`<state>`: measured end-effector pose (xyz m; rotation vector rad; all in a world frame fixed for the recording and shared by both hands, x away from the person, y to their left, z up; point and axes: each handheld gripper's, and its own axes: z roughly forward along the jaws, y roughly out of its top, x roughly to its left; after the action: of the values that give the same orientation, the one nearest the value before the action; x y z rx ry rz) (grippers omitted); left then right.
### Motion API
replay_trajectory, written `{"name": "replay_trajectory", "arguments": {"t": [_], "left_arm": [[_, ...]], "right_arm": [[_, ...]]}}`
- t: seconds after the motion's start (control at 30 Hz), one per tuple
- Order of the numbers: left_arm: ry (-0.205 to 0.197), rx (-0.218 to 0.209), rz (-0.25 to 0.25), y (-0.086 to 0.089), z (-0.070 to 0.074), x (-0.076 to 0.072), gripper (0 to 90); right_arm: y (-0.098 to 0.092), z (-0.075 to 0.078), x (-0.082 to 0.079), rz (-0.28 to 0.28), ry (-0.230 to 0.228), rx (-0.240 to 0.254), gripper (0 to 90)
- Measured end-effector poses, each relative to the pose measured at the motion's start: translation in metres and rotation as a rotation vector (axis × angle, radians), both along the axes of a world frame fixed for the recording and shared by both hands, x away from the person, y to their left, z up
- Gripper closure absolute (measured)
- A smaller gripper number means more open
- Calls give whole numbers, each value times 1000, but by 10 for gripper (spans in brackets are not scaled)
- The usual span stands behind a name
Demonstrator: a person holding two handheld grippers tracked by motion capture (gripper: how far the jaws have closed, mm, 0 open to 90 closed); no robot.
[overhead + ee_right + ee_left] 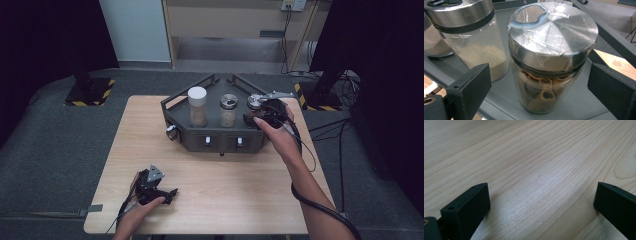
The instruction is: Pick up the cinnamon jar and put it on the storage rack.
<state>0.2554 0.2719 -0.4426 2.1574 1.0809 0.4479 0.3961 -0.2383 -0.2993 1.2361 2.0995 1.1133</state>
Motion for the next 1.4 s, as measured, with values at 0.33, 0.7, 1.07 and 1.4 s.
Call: {"name": "replay_trajectory", "arguments": {"t": [0.33,0.7,1.07,1.4], "left_arm": [[0,-1,1,0,0,0,0],[0,1,0,0,0,0,0],[-1,0,0,0,0,0,0],[-1,1,0,0,0,0,0]], "right_arm": [[-2,0,-4,-3,-2,1,45],[-8,-2,-11,1,-7,6,37],[-12,-4,-18,1,-11,17,33],[-14,-5,-24,13,-19,22,33]]}}
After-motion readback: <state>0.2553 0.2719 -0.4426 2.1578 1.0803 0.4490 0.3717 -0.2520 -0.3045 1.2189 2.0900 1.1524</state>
